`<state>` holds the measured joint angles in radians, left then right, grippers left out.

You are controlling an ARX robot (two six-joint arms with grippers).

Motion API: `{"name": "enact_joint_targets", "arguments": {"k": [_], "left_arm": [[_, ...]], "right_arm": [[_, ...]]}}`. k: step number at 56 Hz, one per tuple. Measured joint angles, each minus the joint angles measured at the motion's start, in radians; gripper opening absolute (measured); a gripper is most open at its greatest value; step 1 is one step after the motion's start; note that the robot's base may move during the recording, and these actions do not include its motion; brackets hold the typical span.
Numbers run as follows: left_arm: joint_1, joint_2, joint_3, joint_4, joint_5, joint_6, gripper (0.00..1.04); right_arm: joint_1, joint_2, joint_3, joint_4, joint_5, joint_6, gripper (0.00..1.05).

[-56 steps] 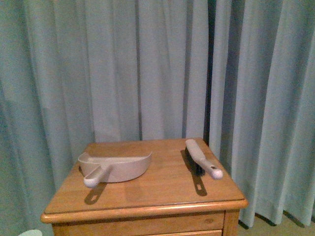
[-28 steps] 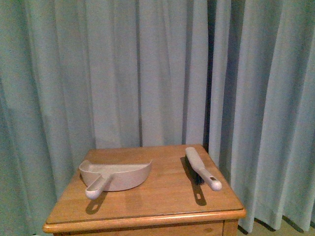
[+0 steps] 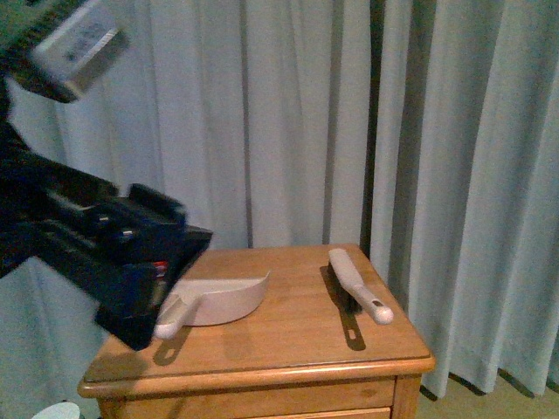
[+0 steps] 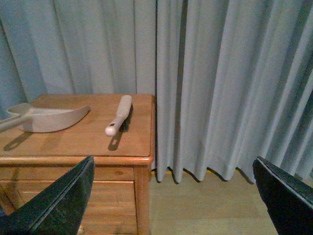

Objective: Clean up trash

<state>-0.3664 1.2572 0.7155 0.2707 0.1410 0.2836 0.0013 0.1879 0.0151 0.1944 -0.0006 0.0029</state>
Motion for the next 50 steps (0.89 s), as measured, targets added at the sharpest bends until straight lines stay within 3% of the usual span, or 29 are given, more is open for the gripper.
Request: {"name": "enact_joint_targets", "arguments": {"k": [13,29,50], "left_arm": [[-0.079,0.290,0.198,-0.031,-0.052,0.020,0.97],[-0.107,0.542,0.483,-0.169,-0.074,0.038,0.97],[-0.040,0.769,0.810,-0.397,-0.149,0.051,0.97]], "right_arm": [[0.000,0.000,0.000,0.000,0.000,0.000,0.98],[0.000,0.000,0.000,0.000,0.000,0.000,0.98],[0.000,0.000,0.000,0.000,0.000,0.000,0.98]]}}
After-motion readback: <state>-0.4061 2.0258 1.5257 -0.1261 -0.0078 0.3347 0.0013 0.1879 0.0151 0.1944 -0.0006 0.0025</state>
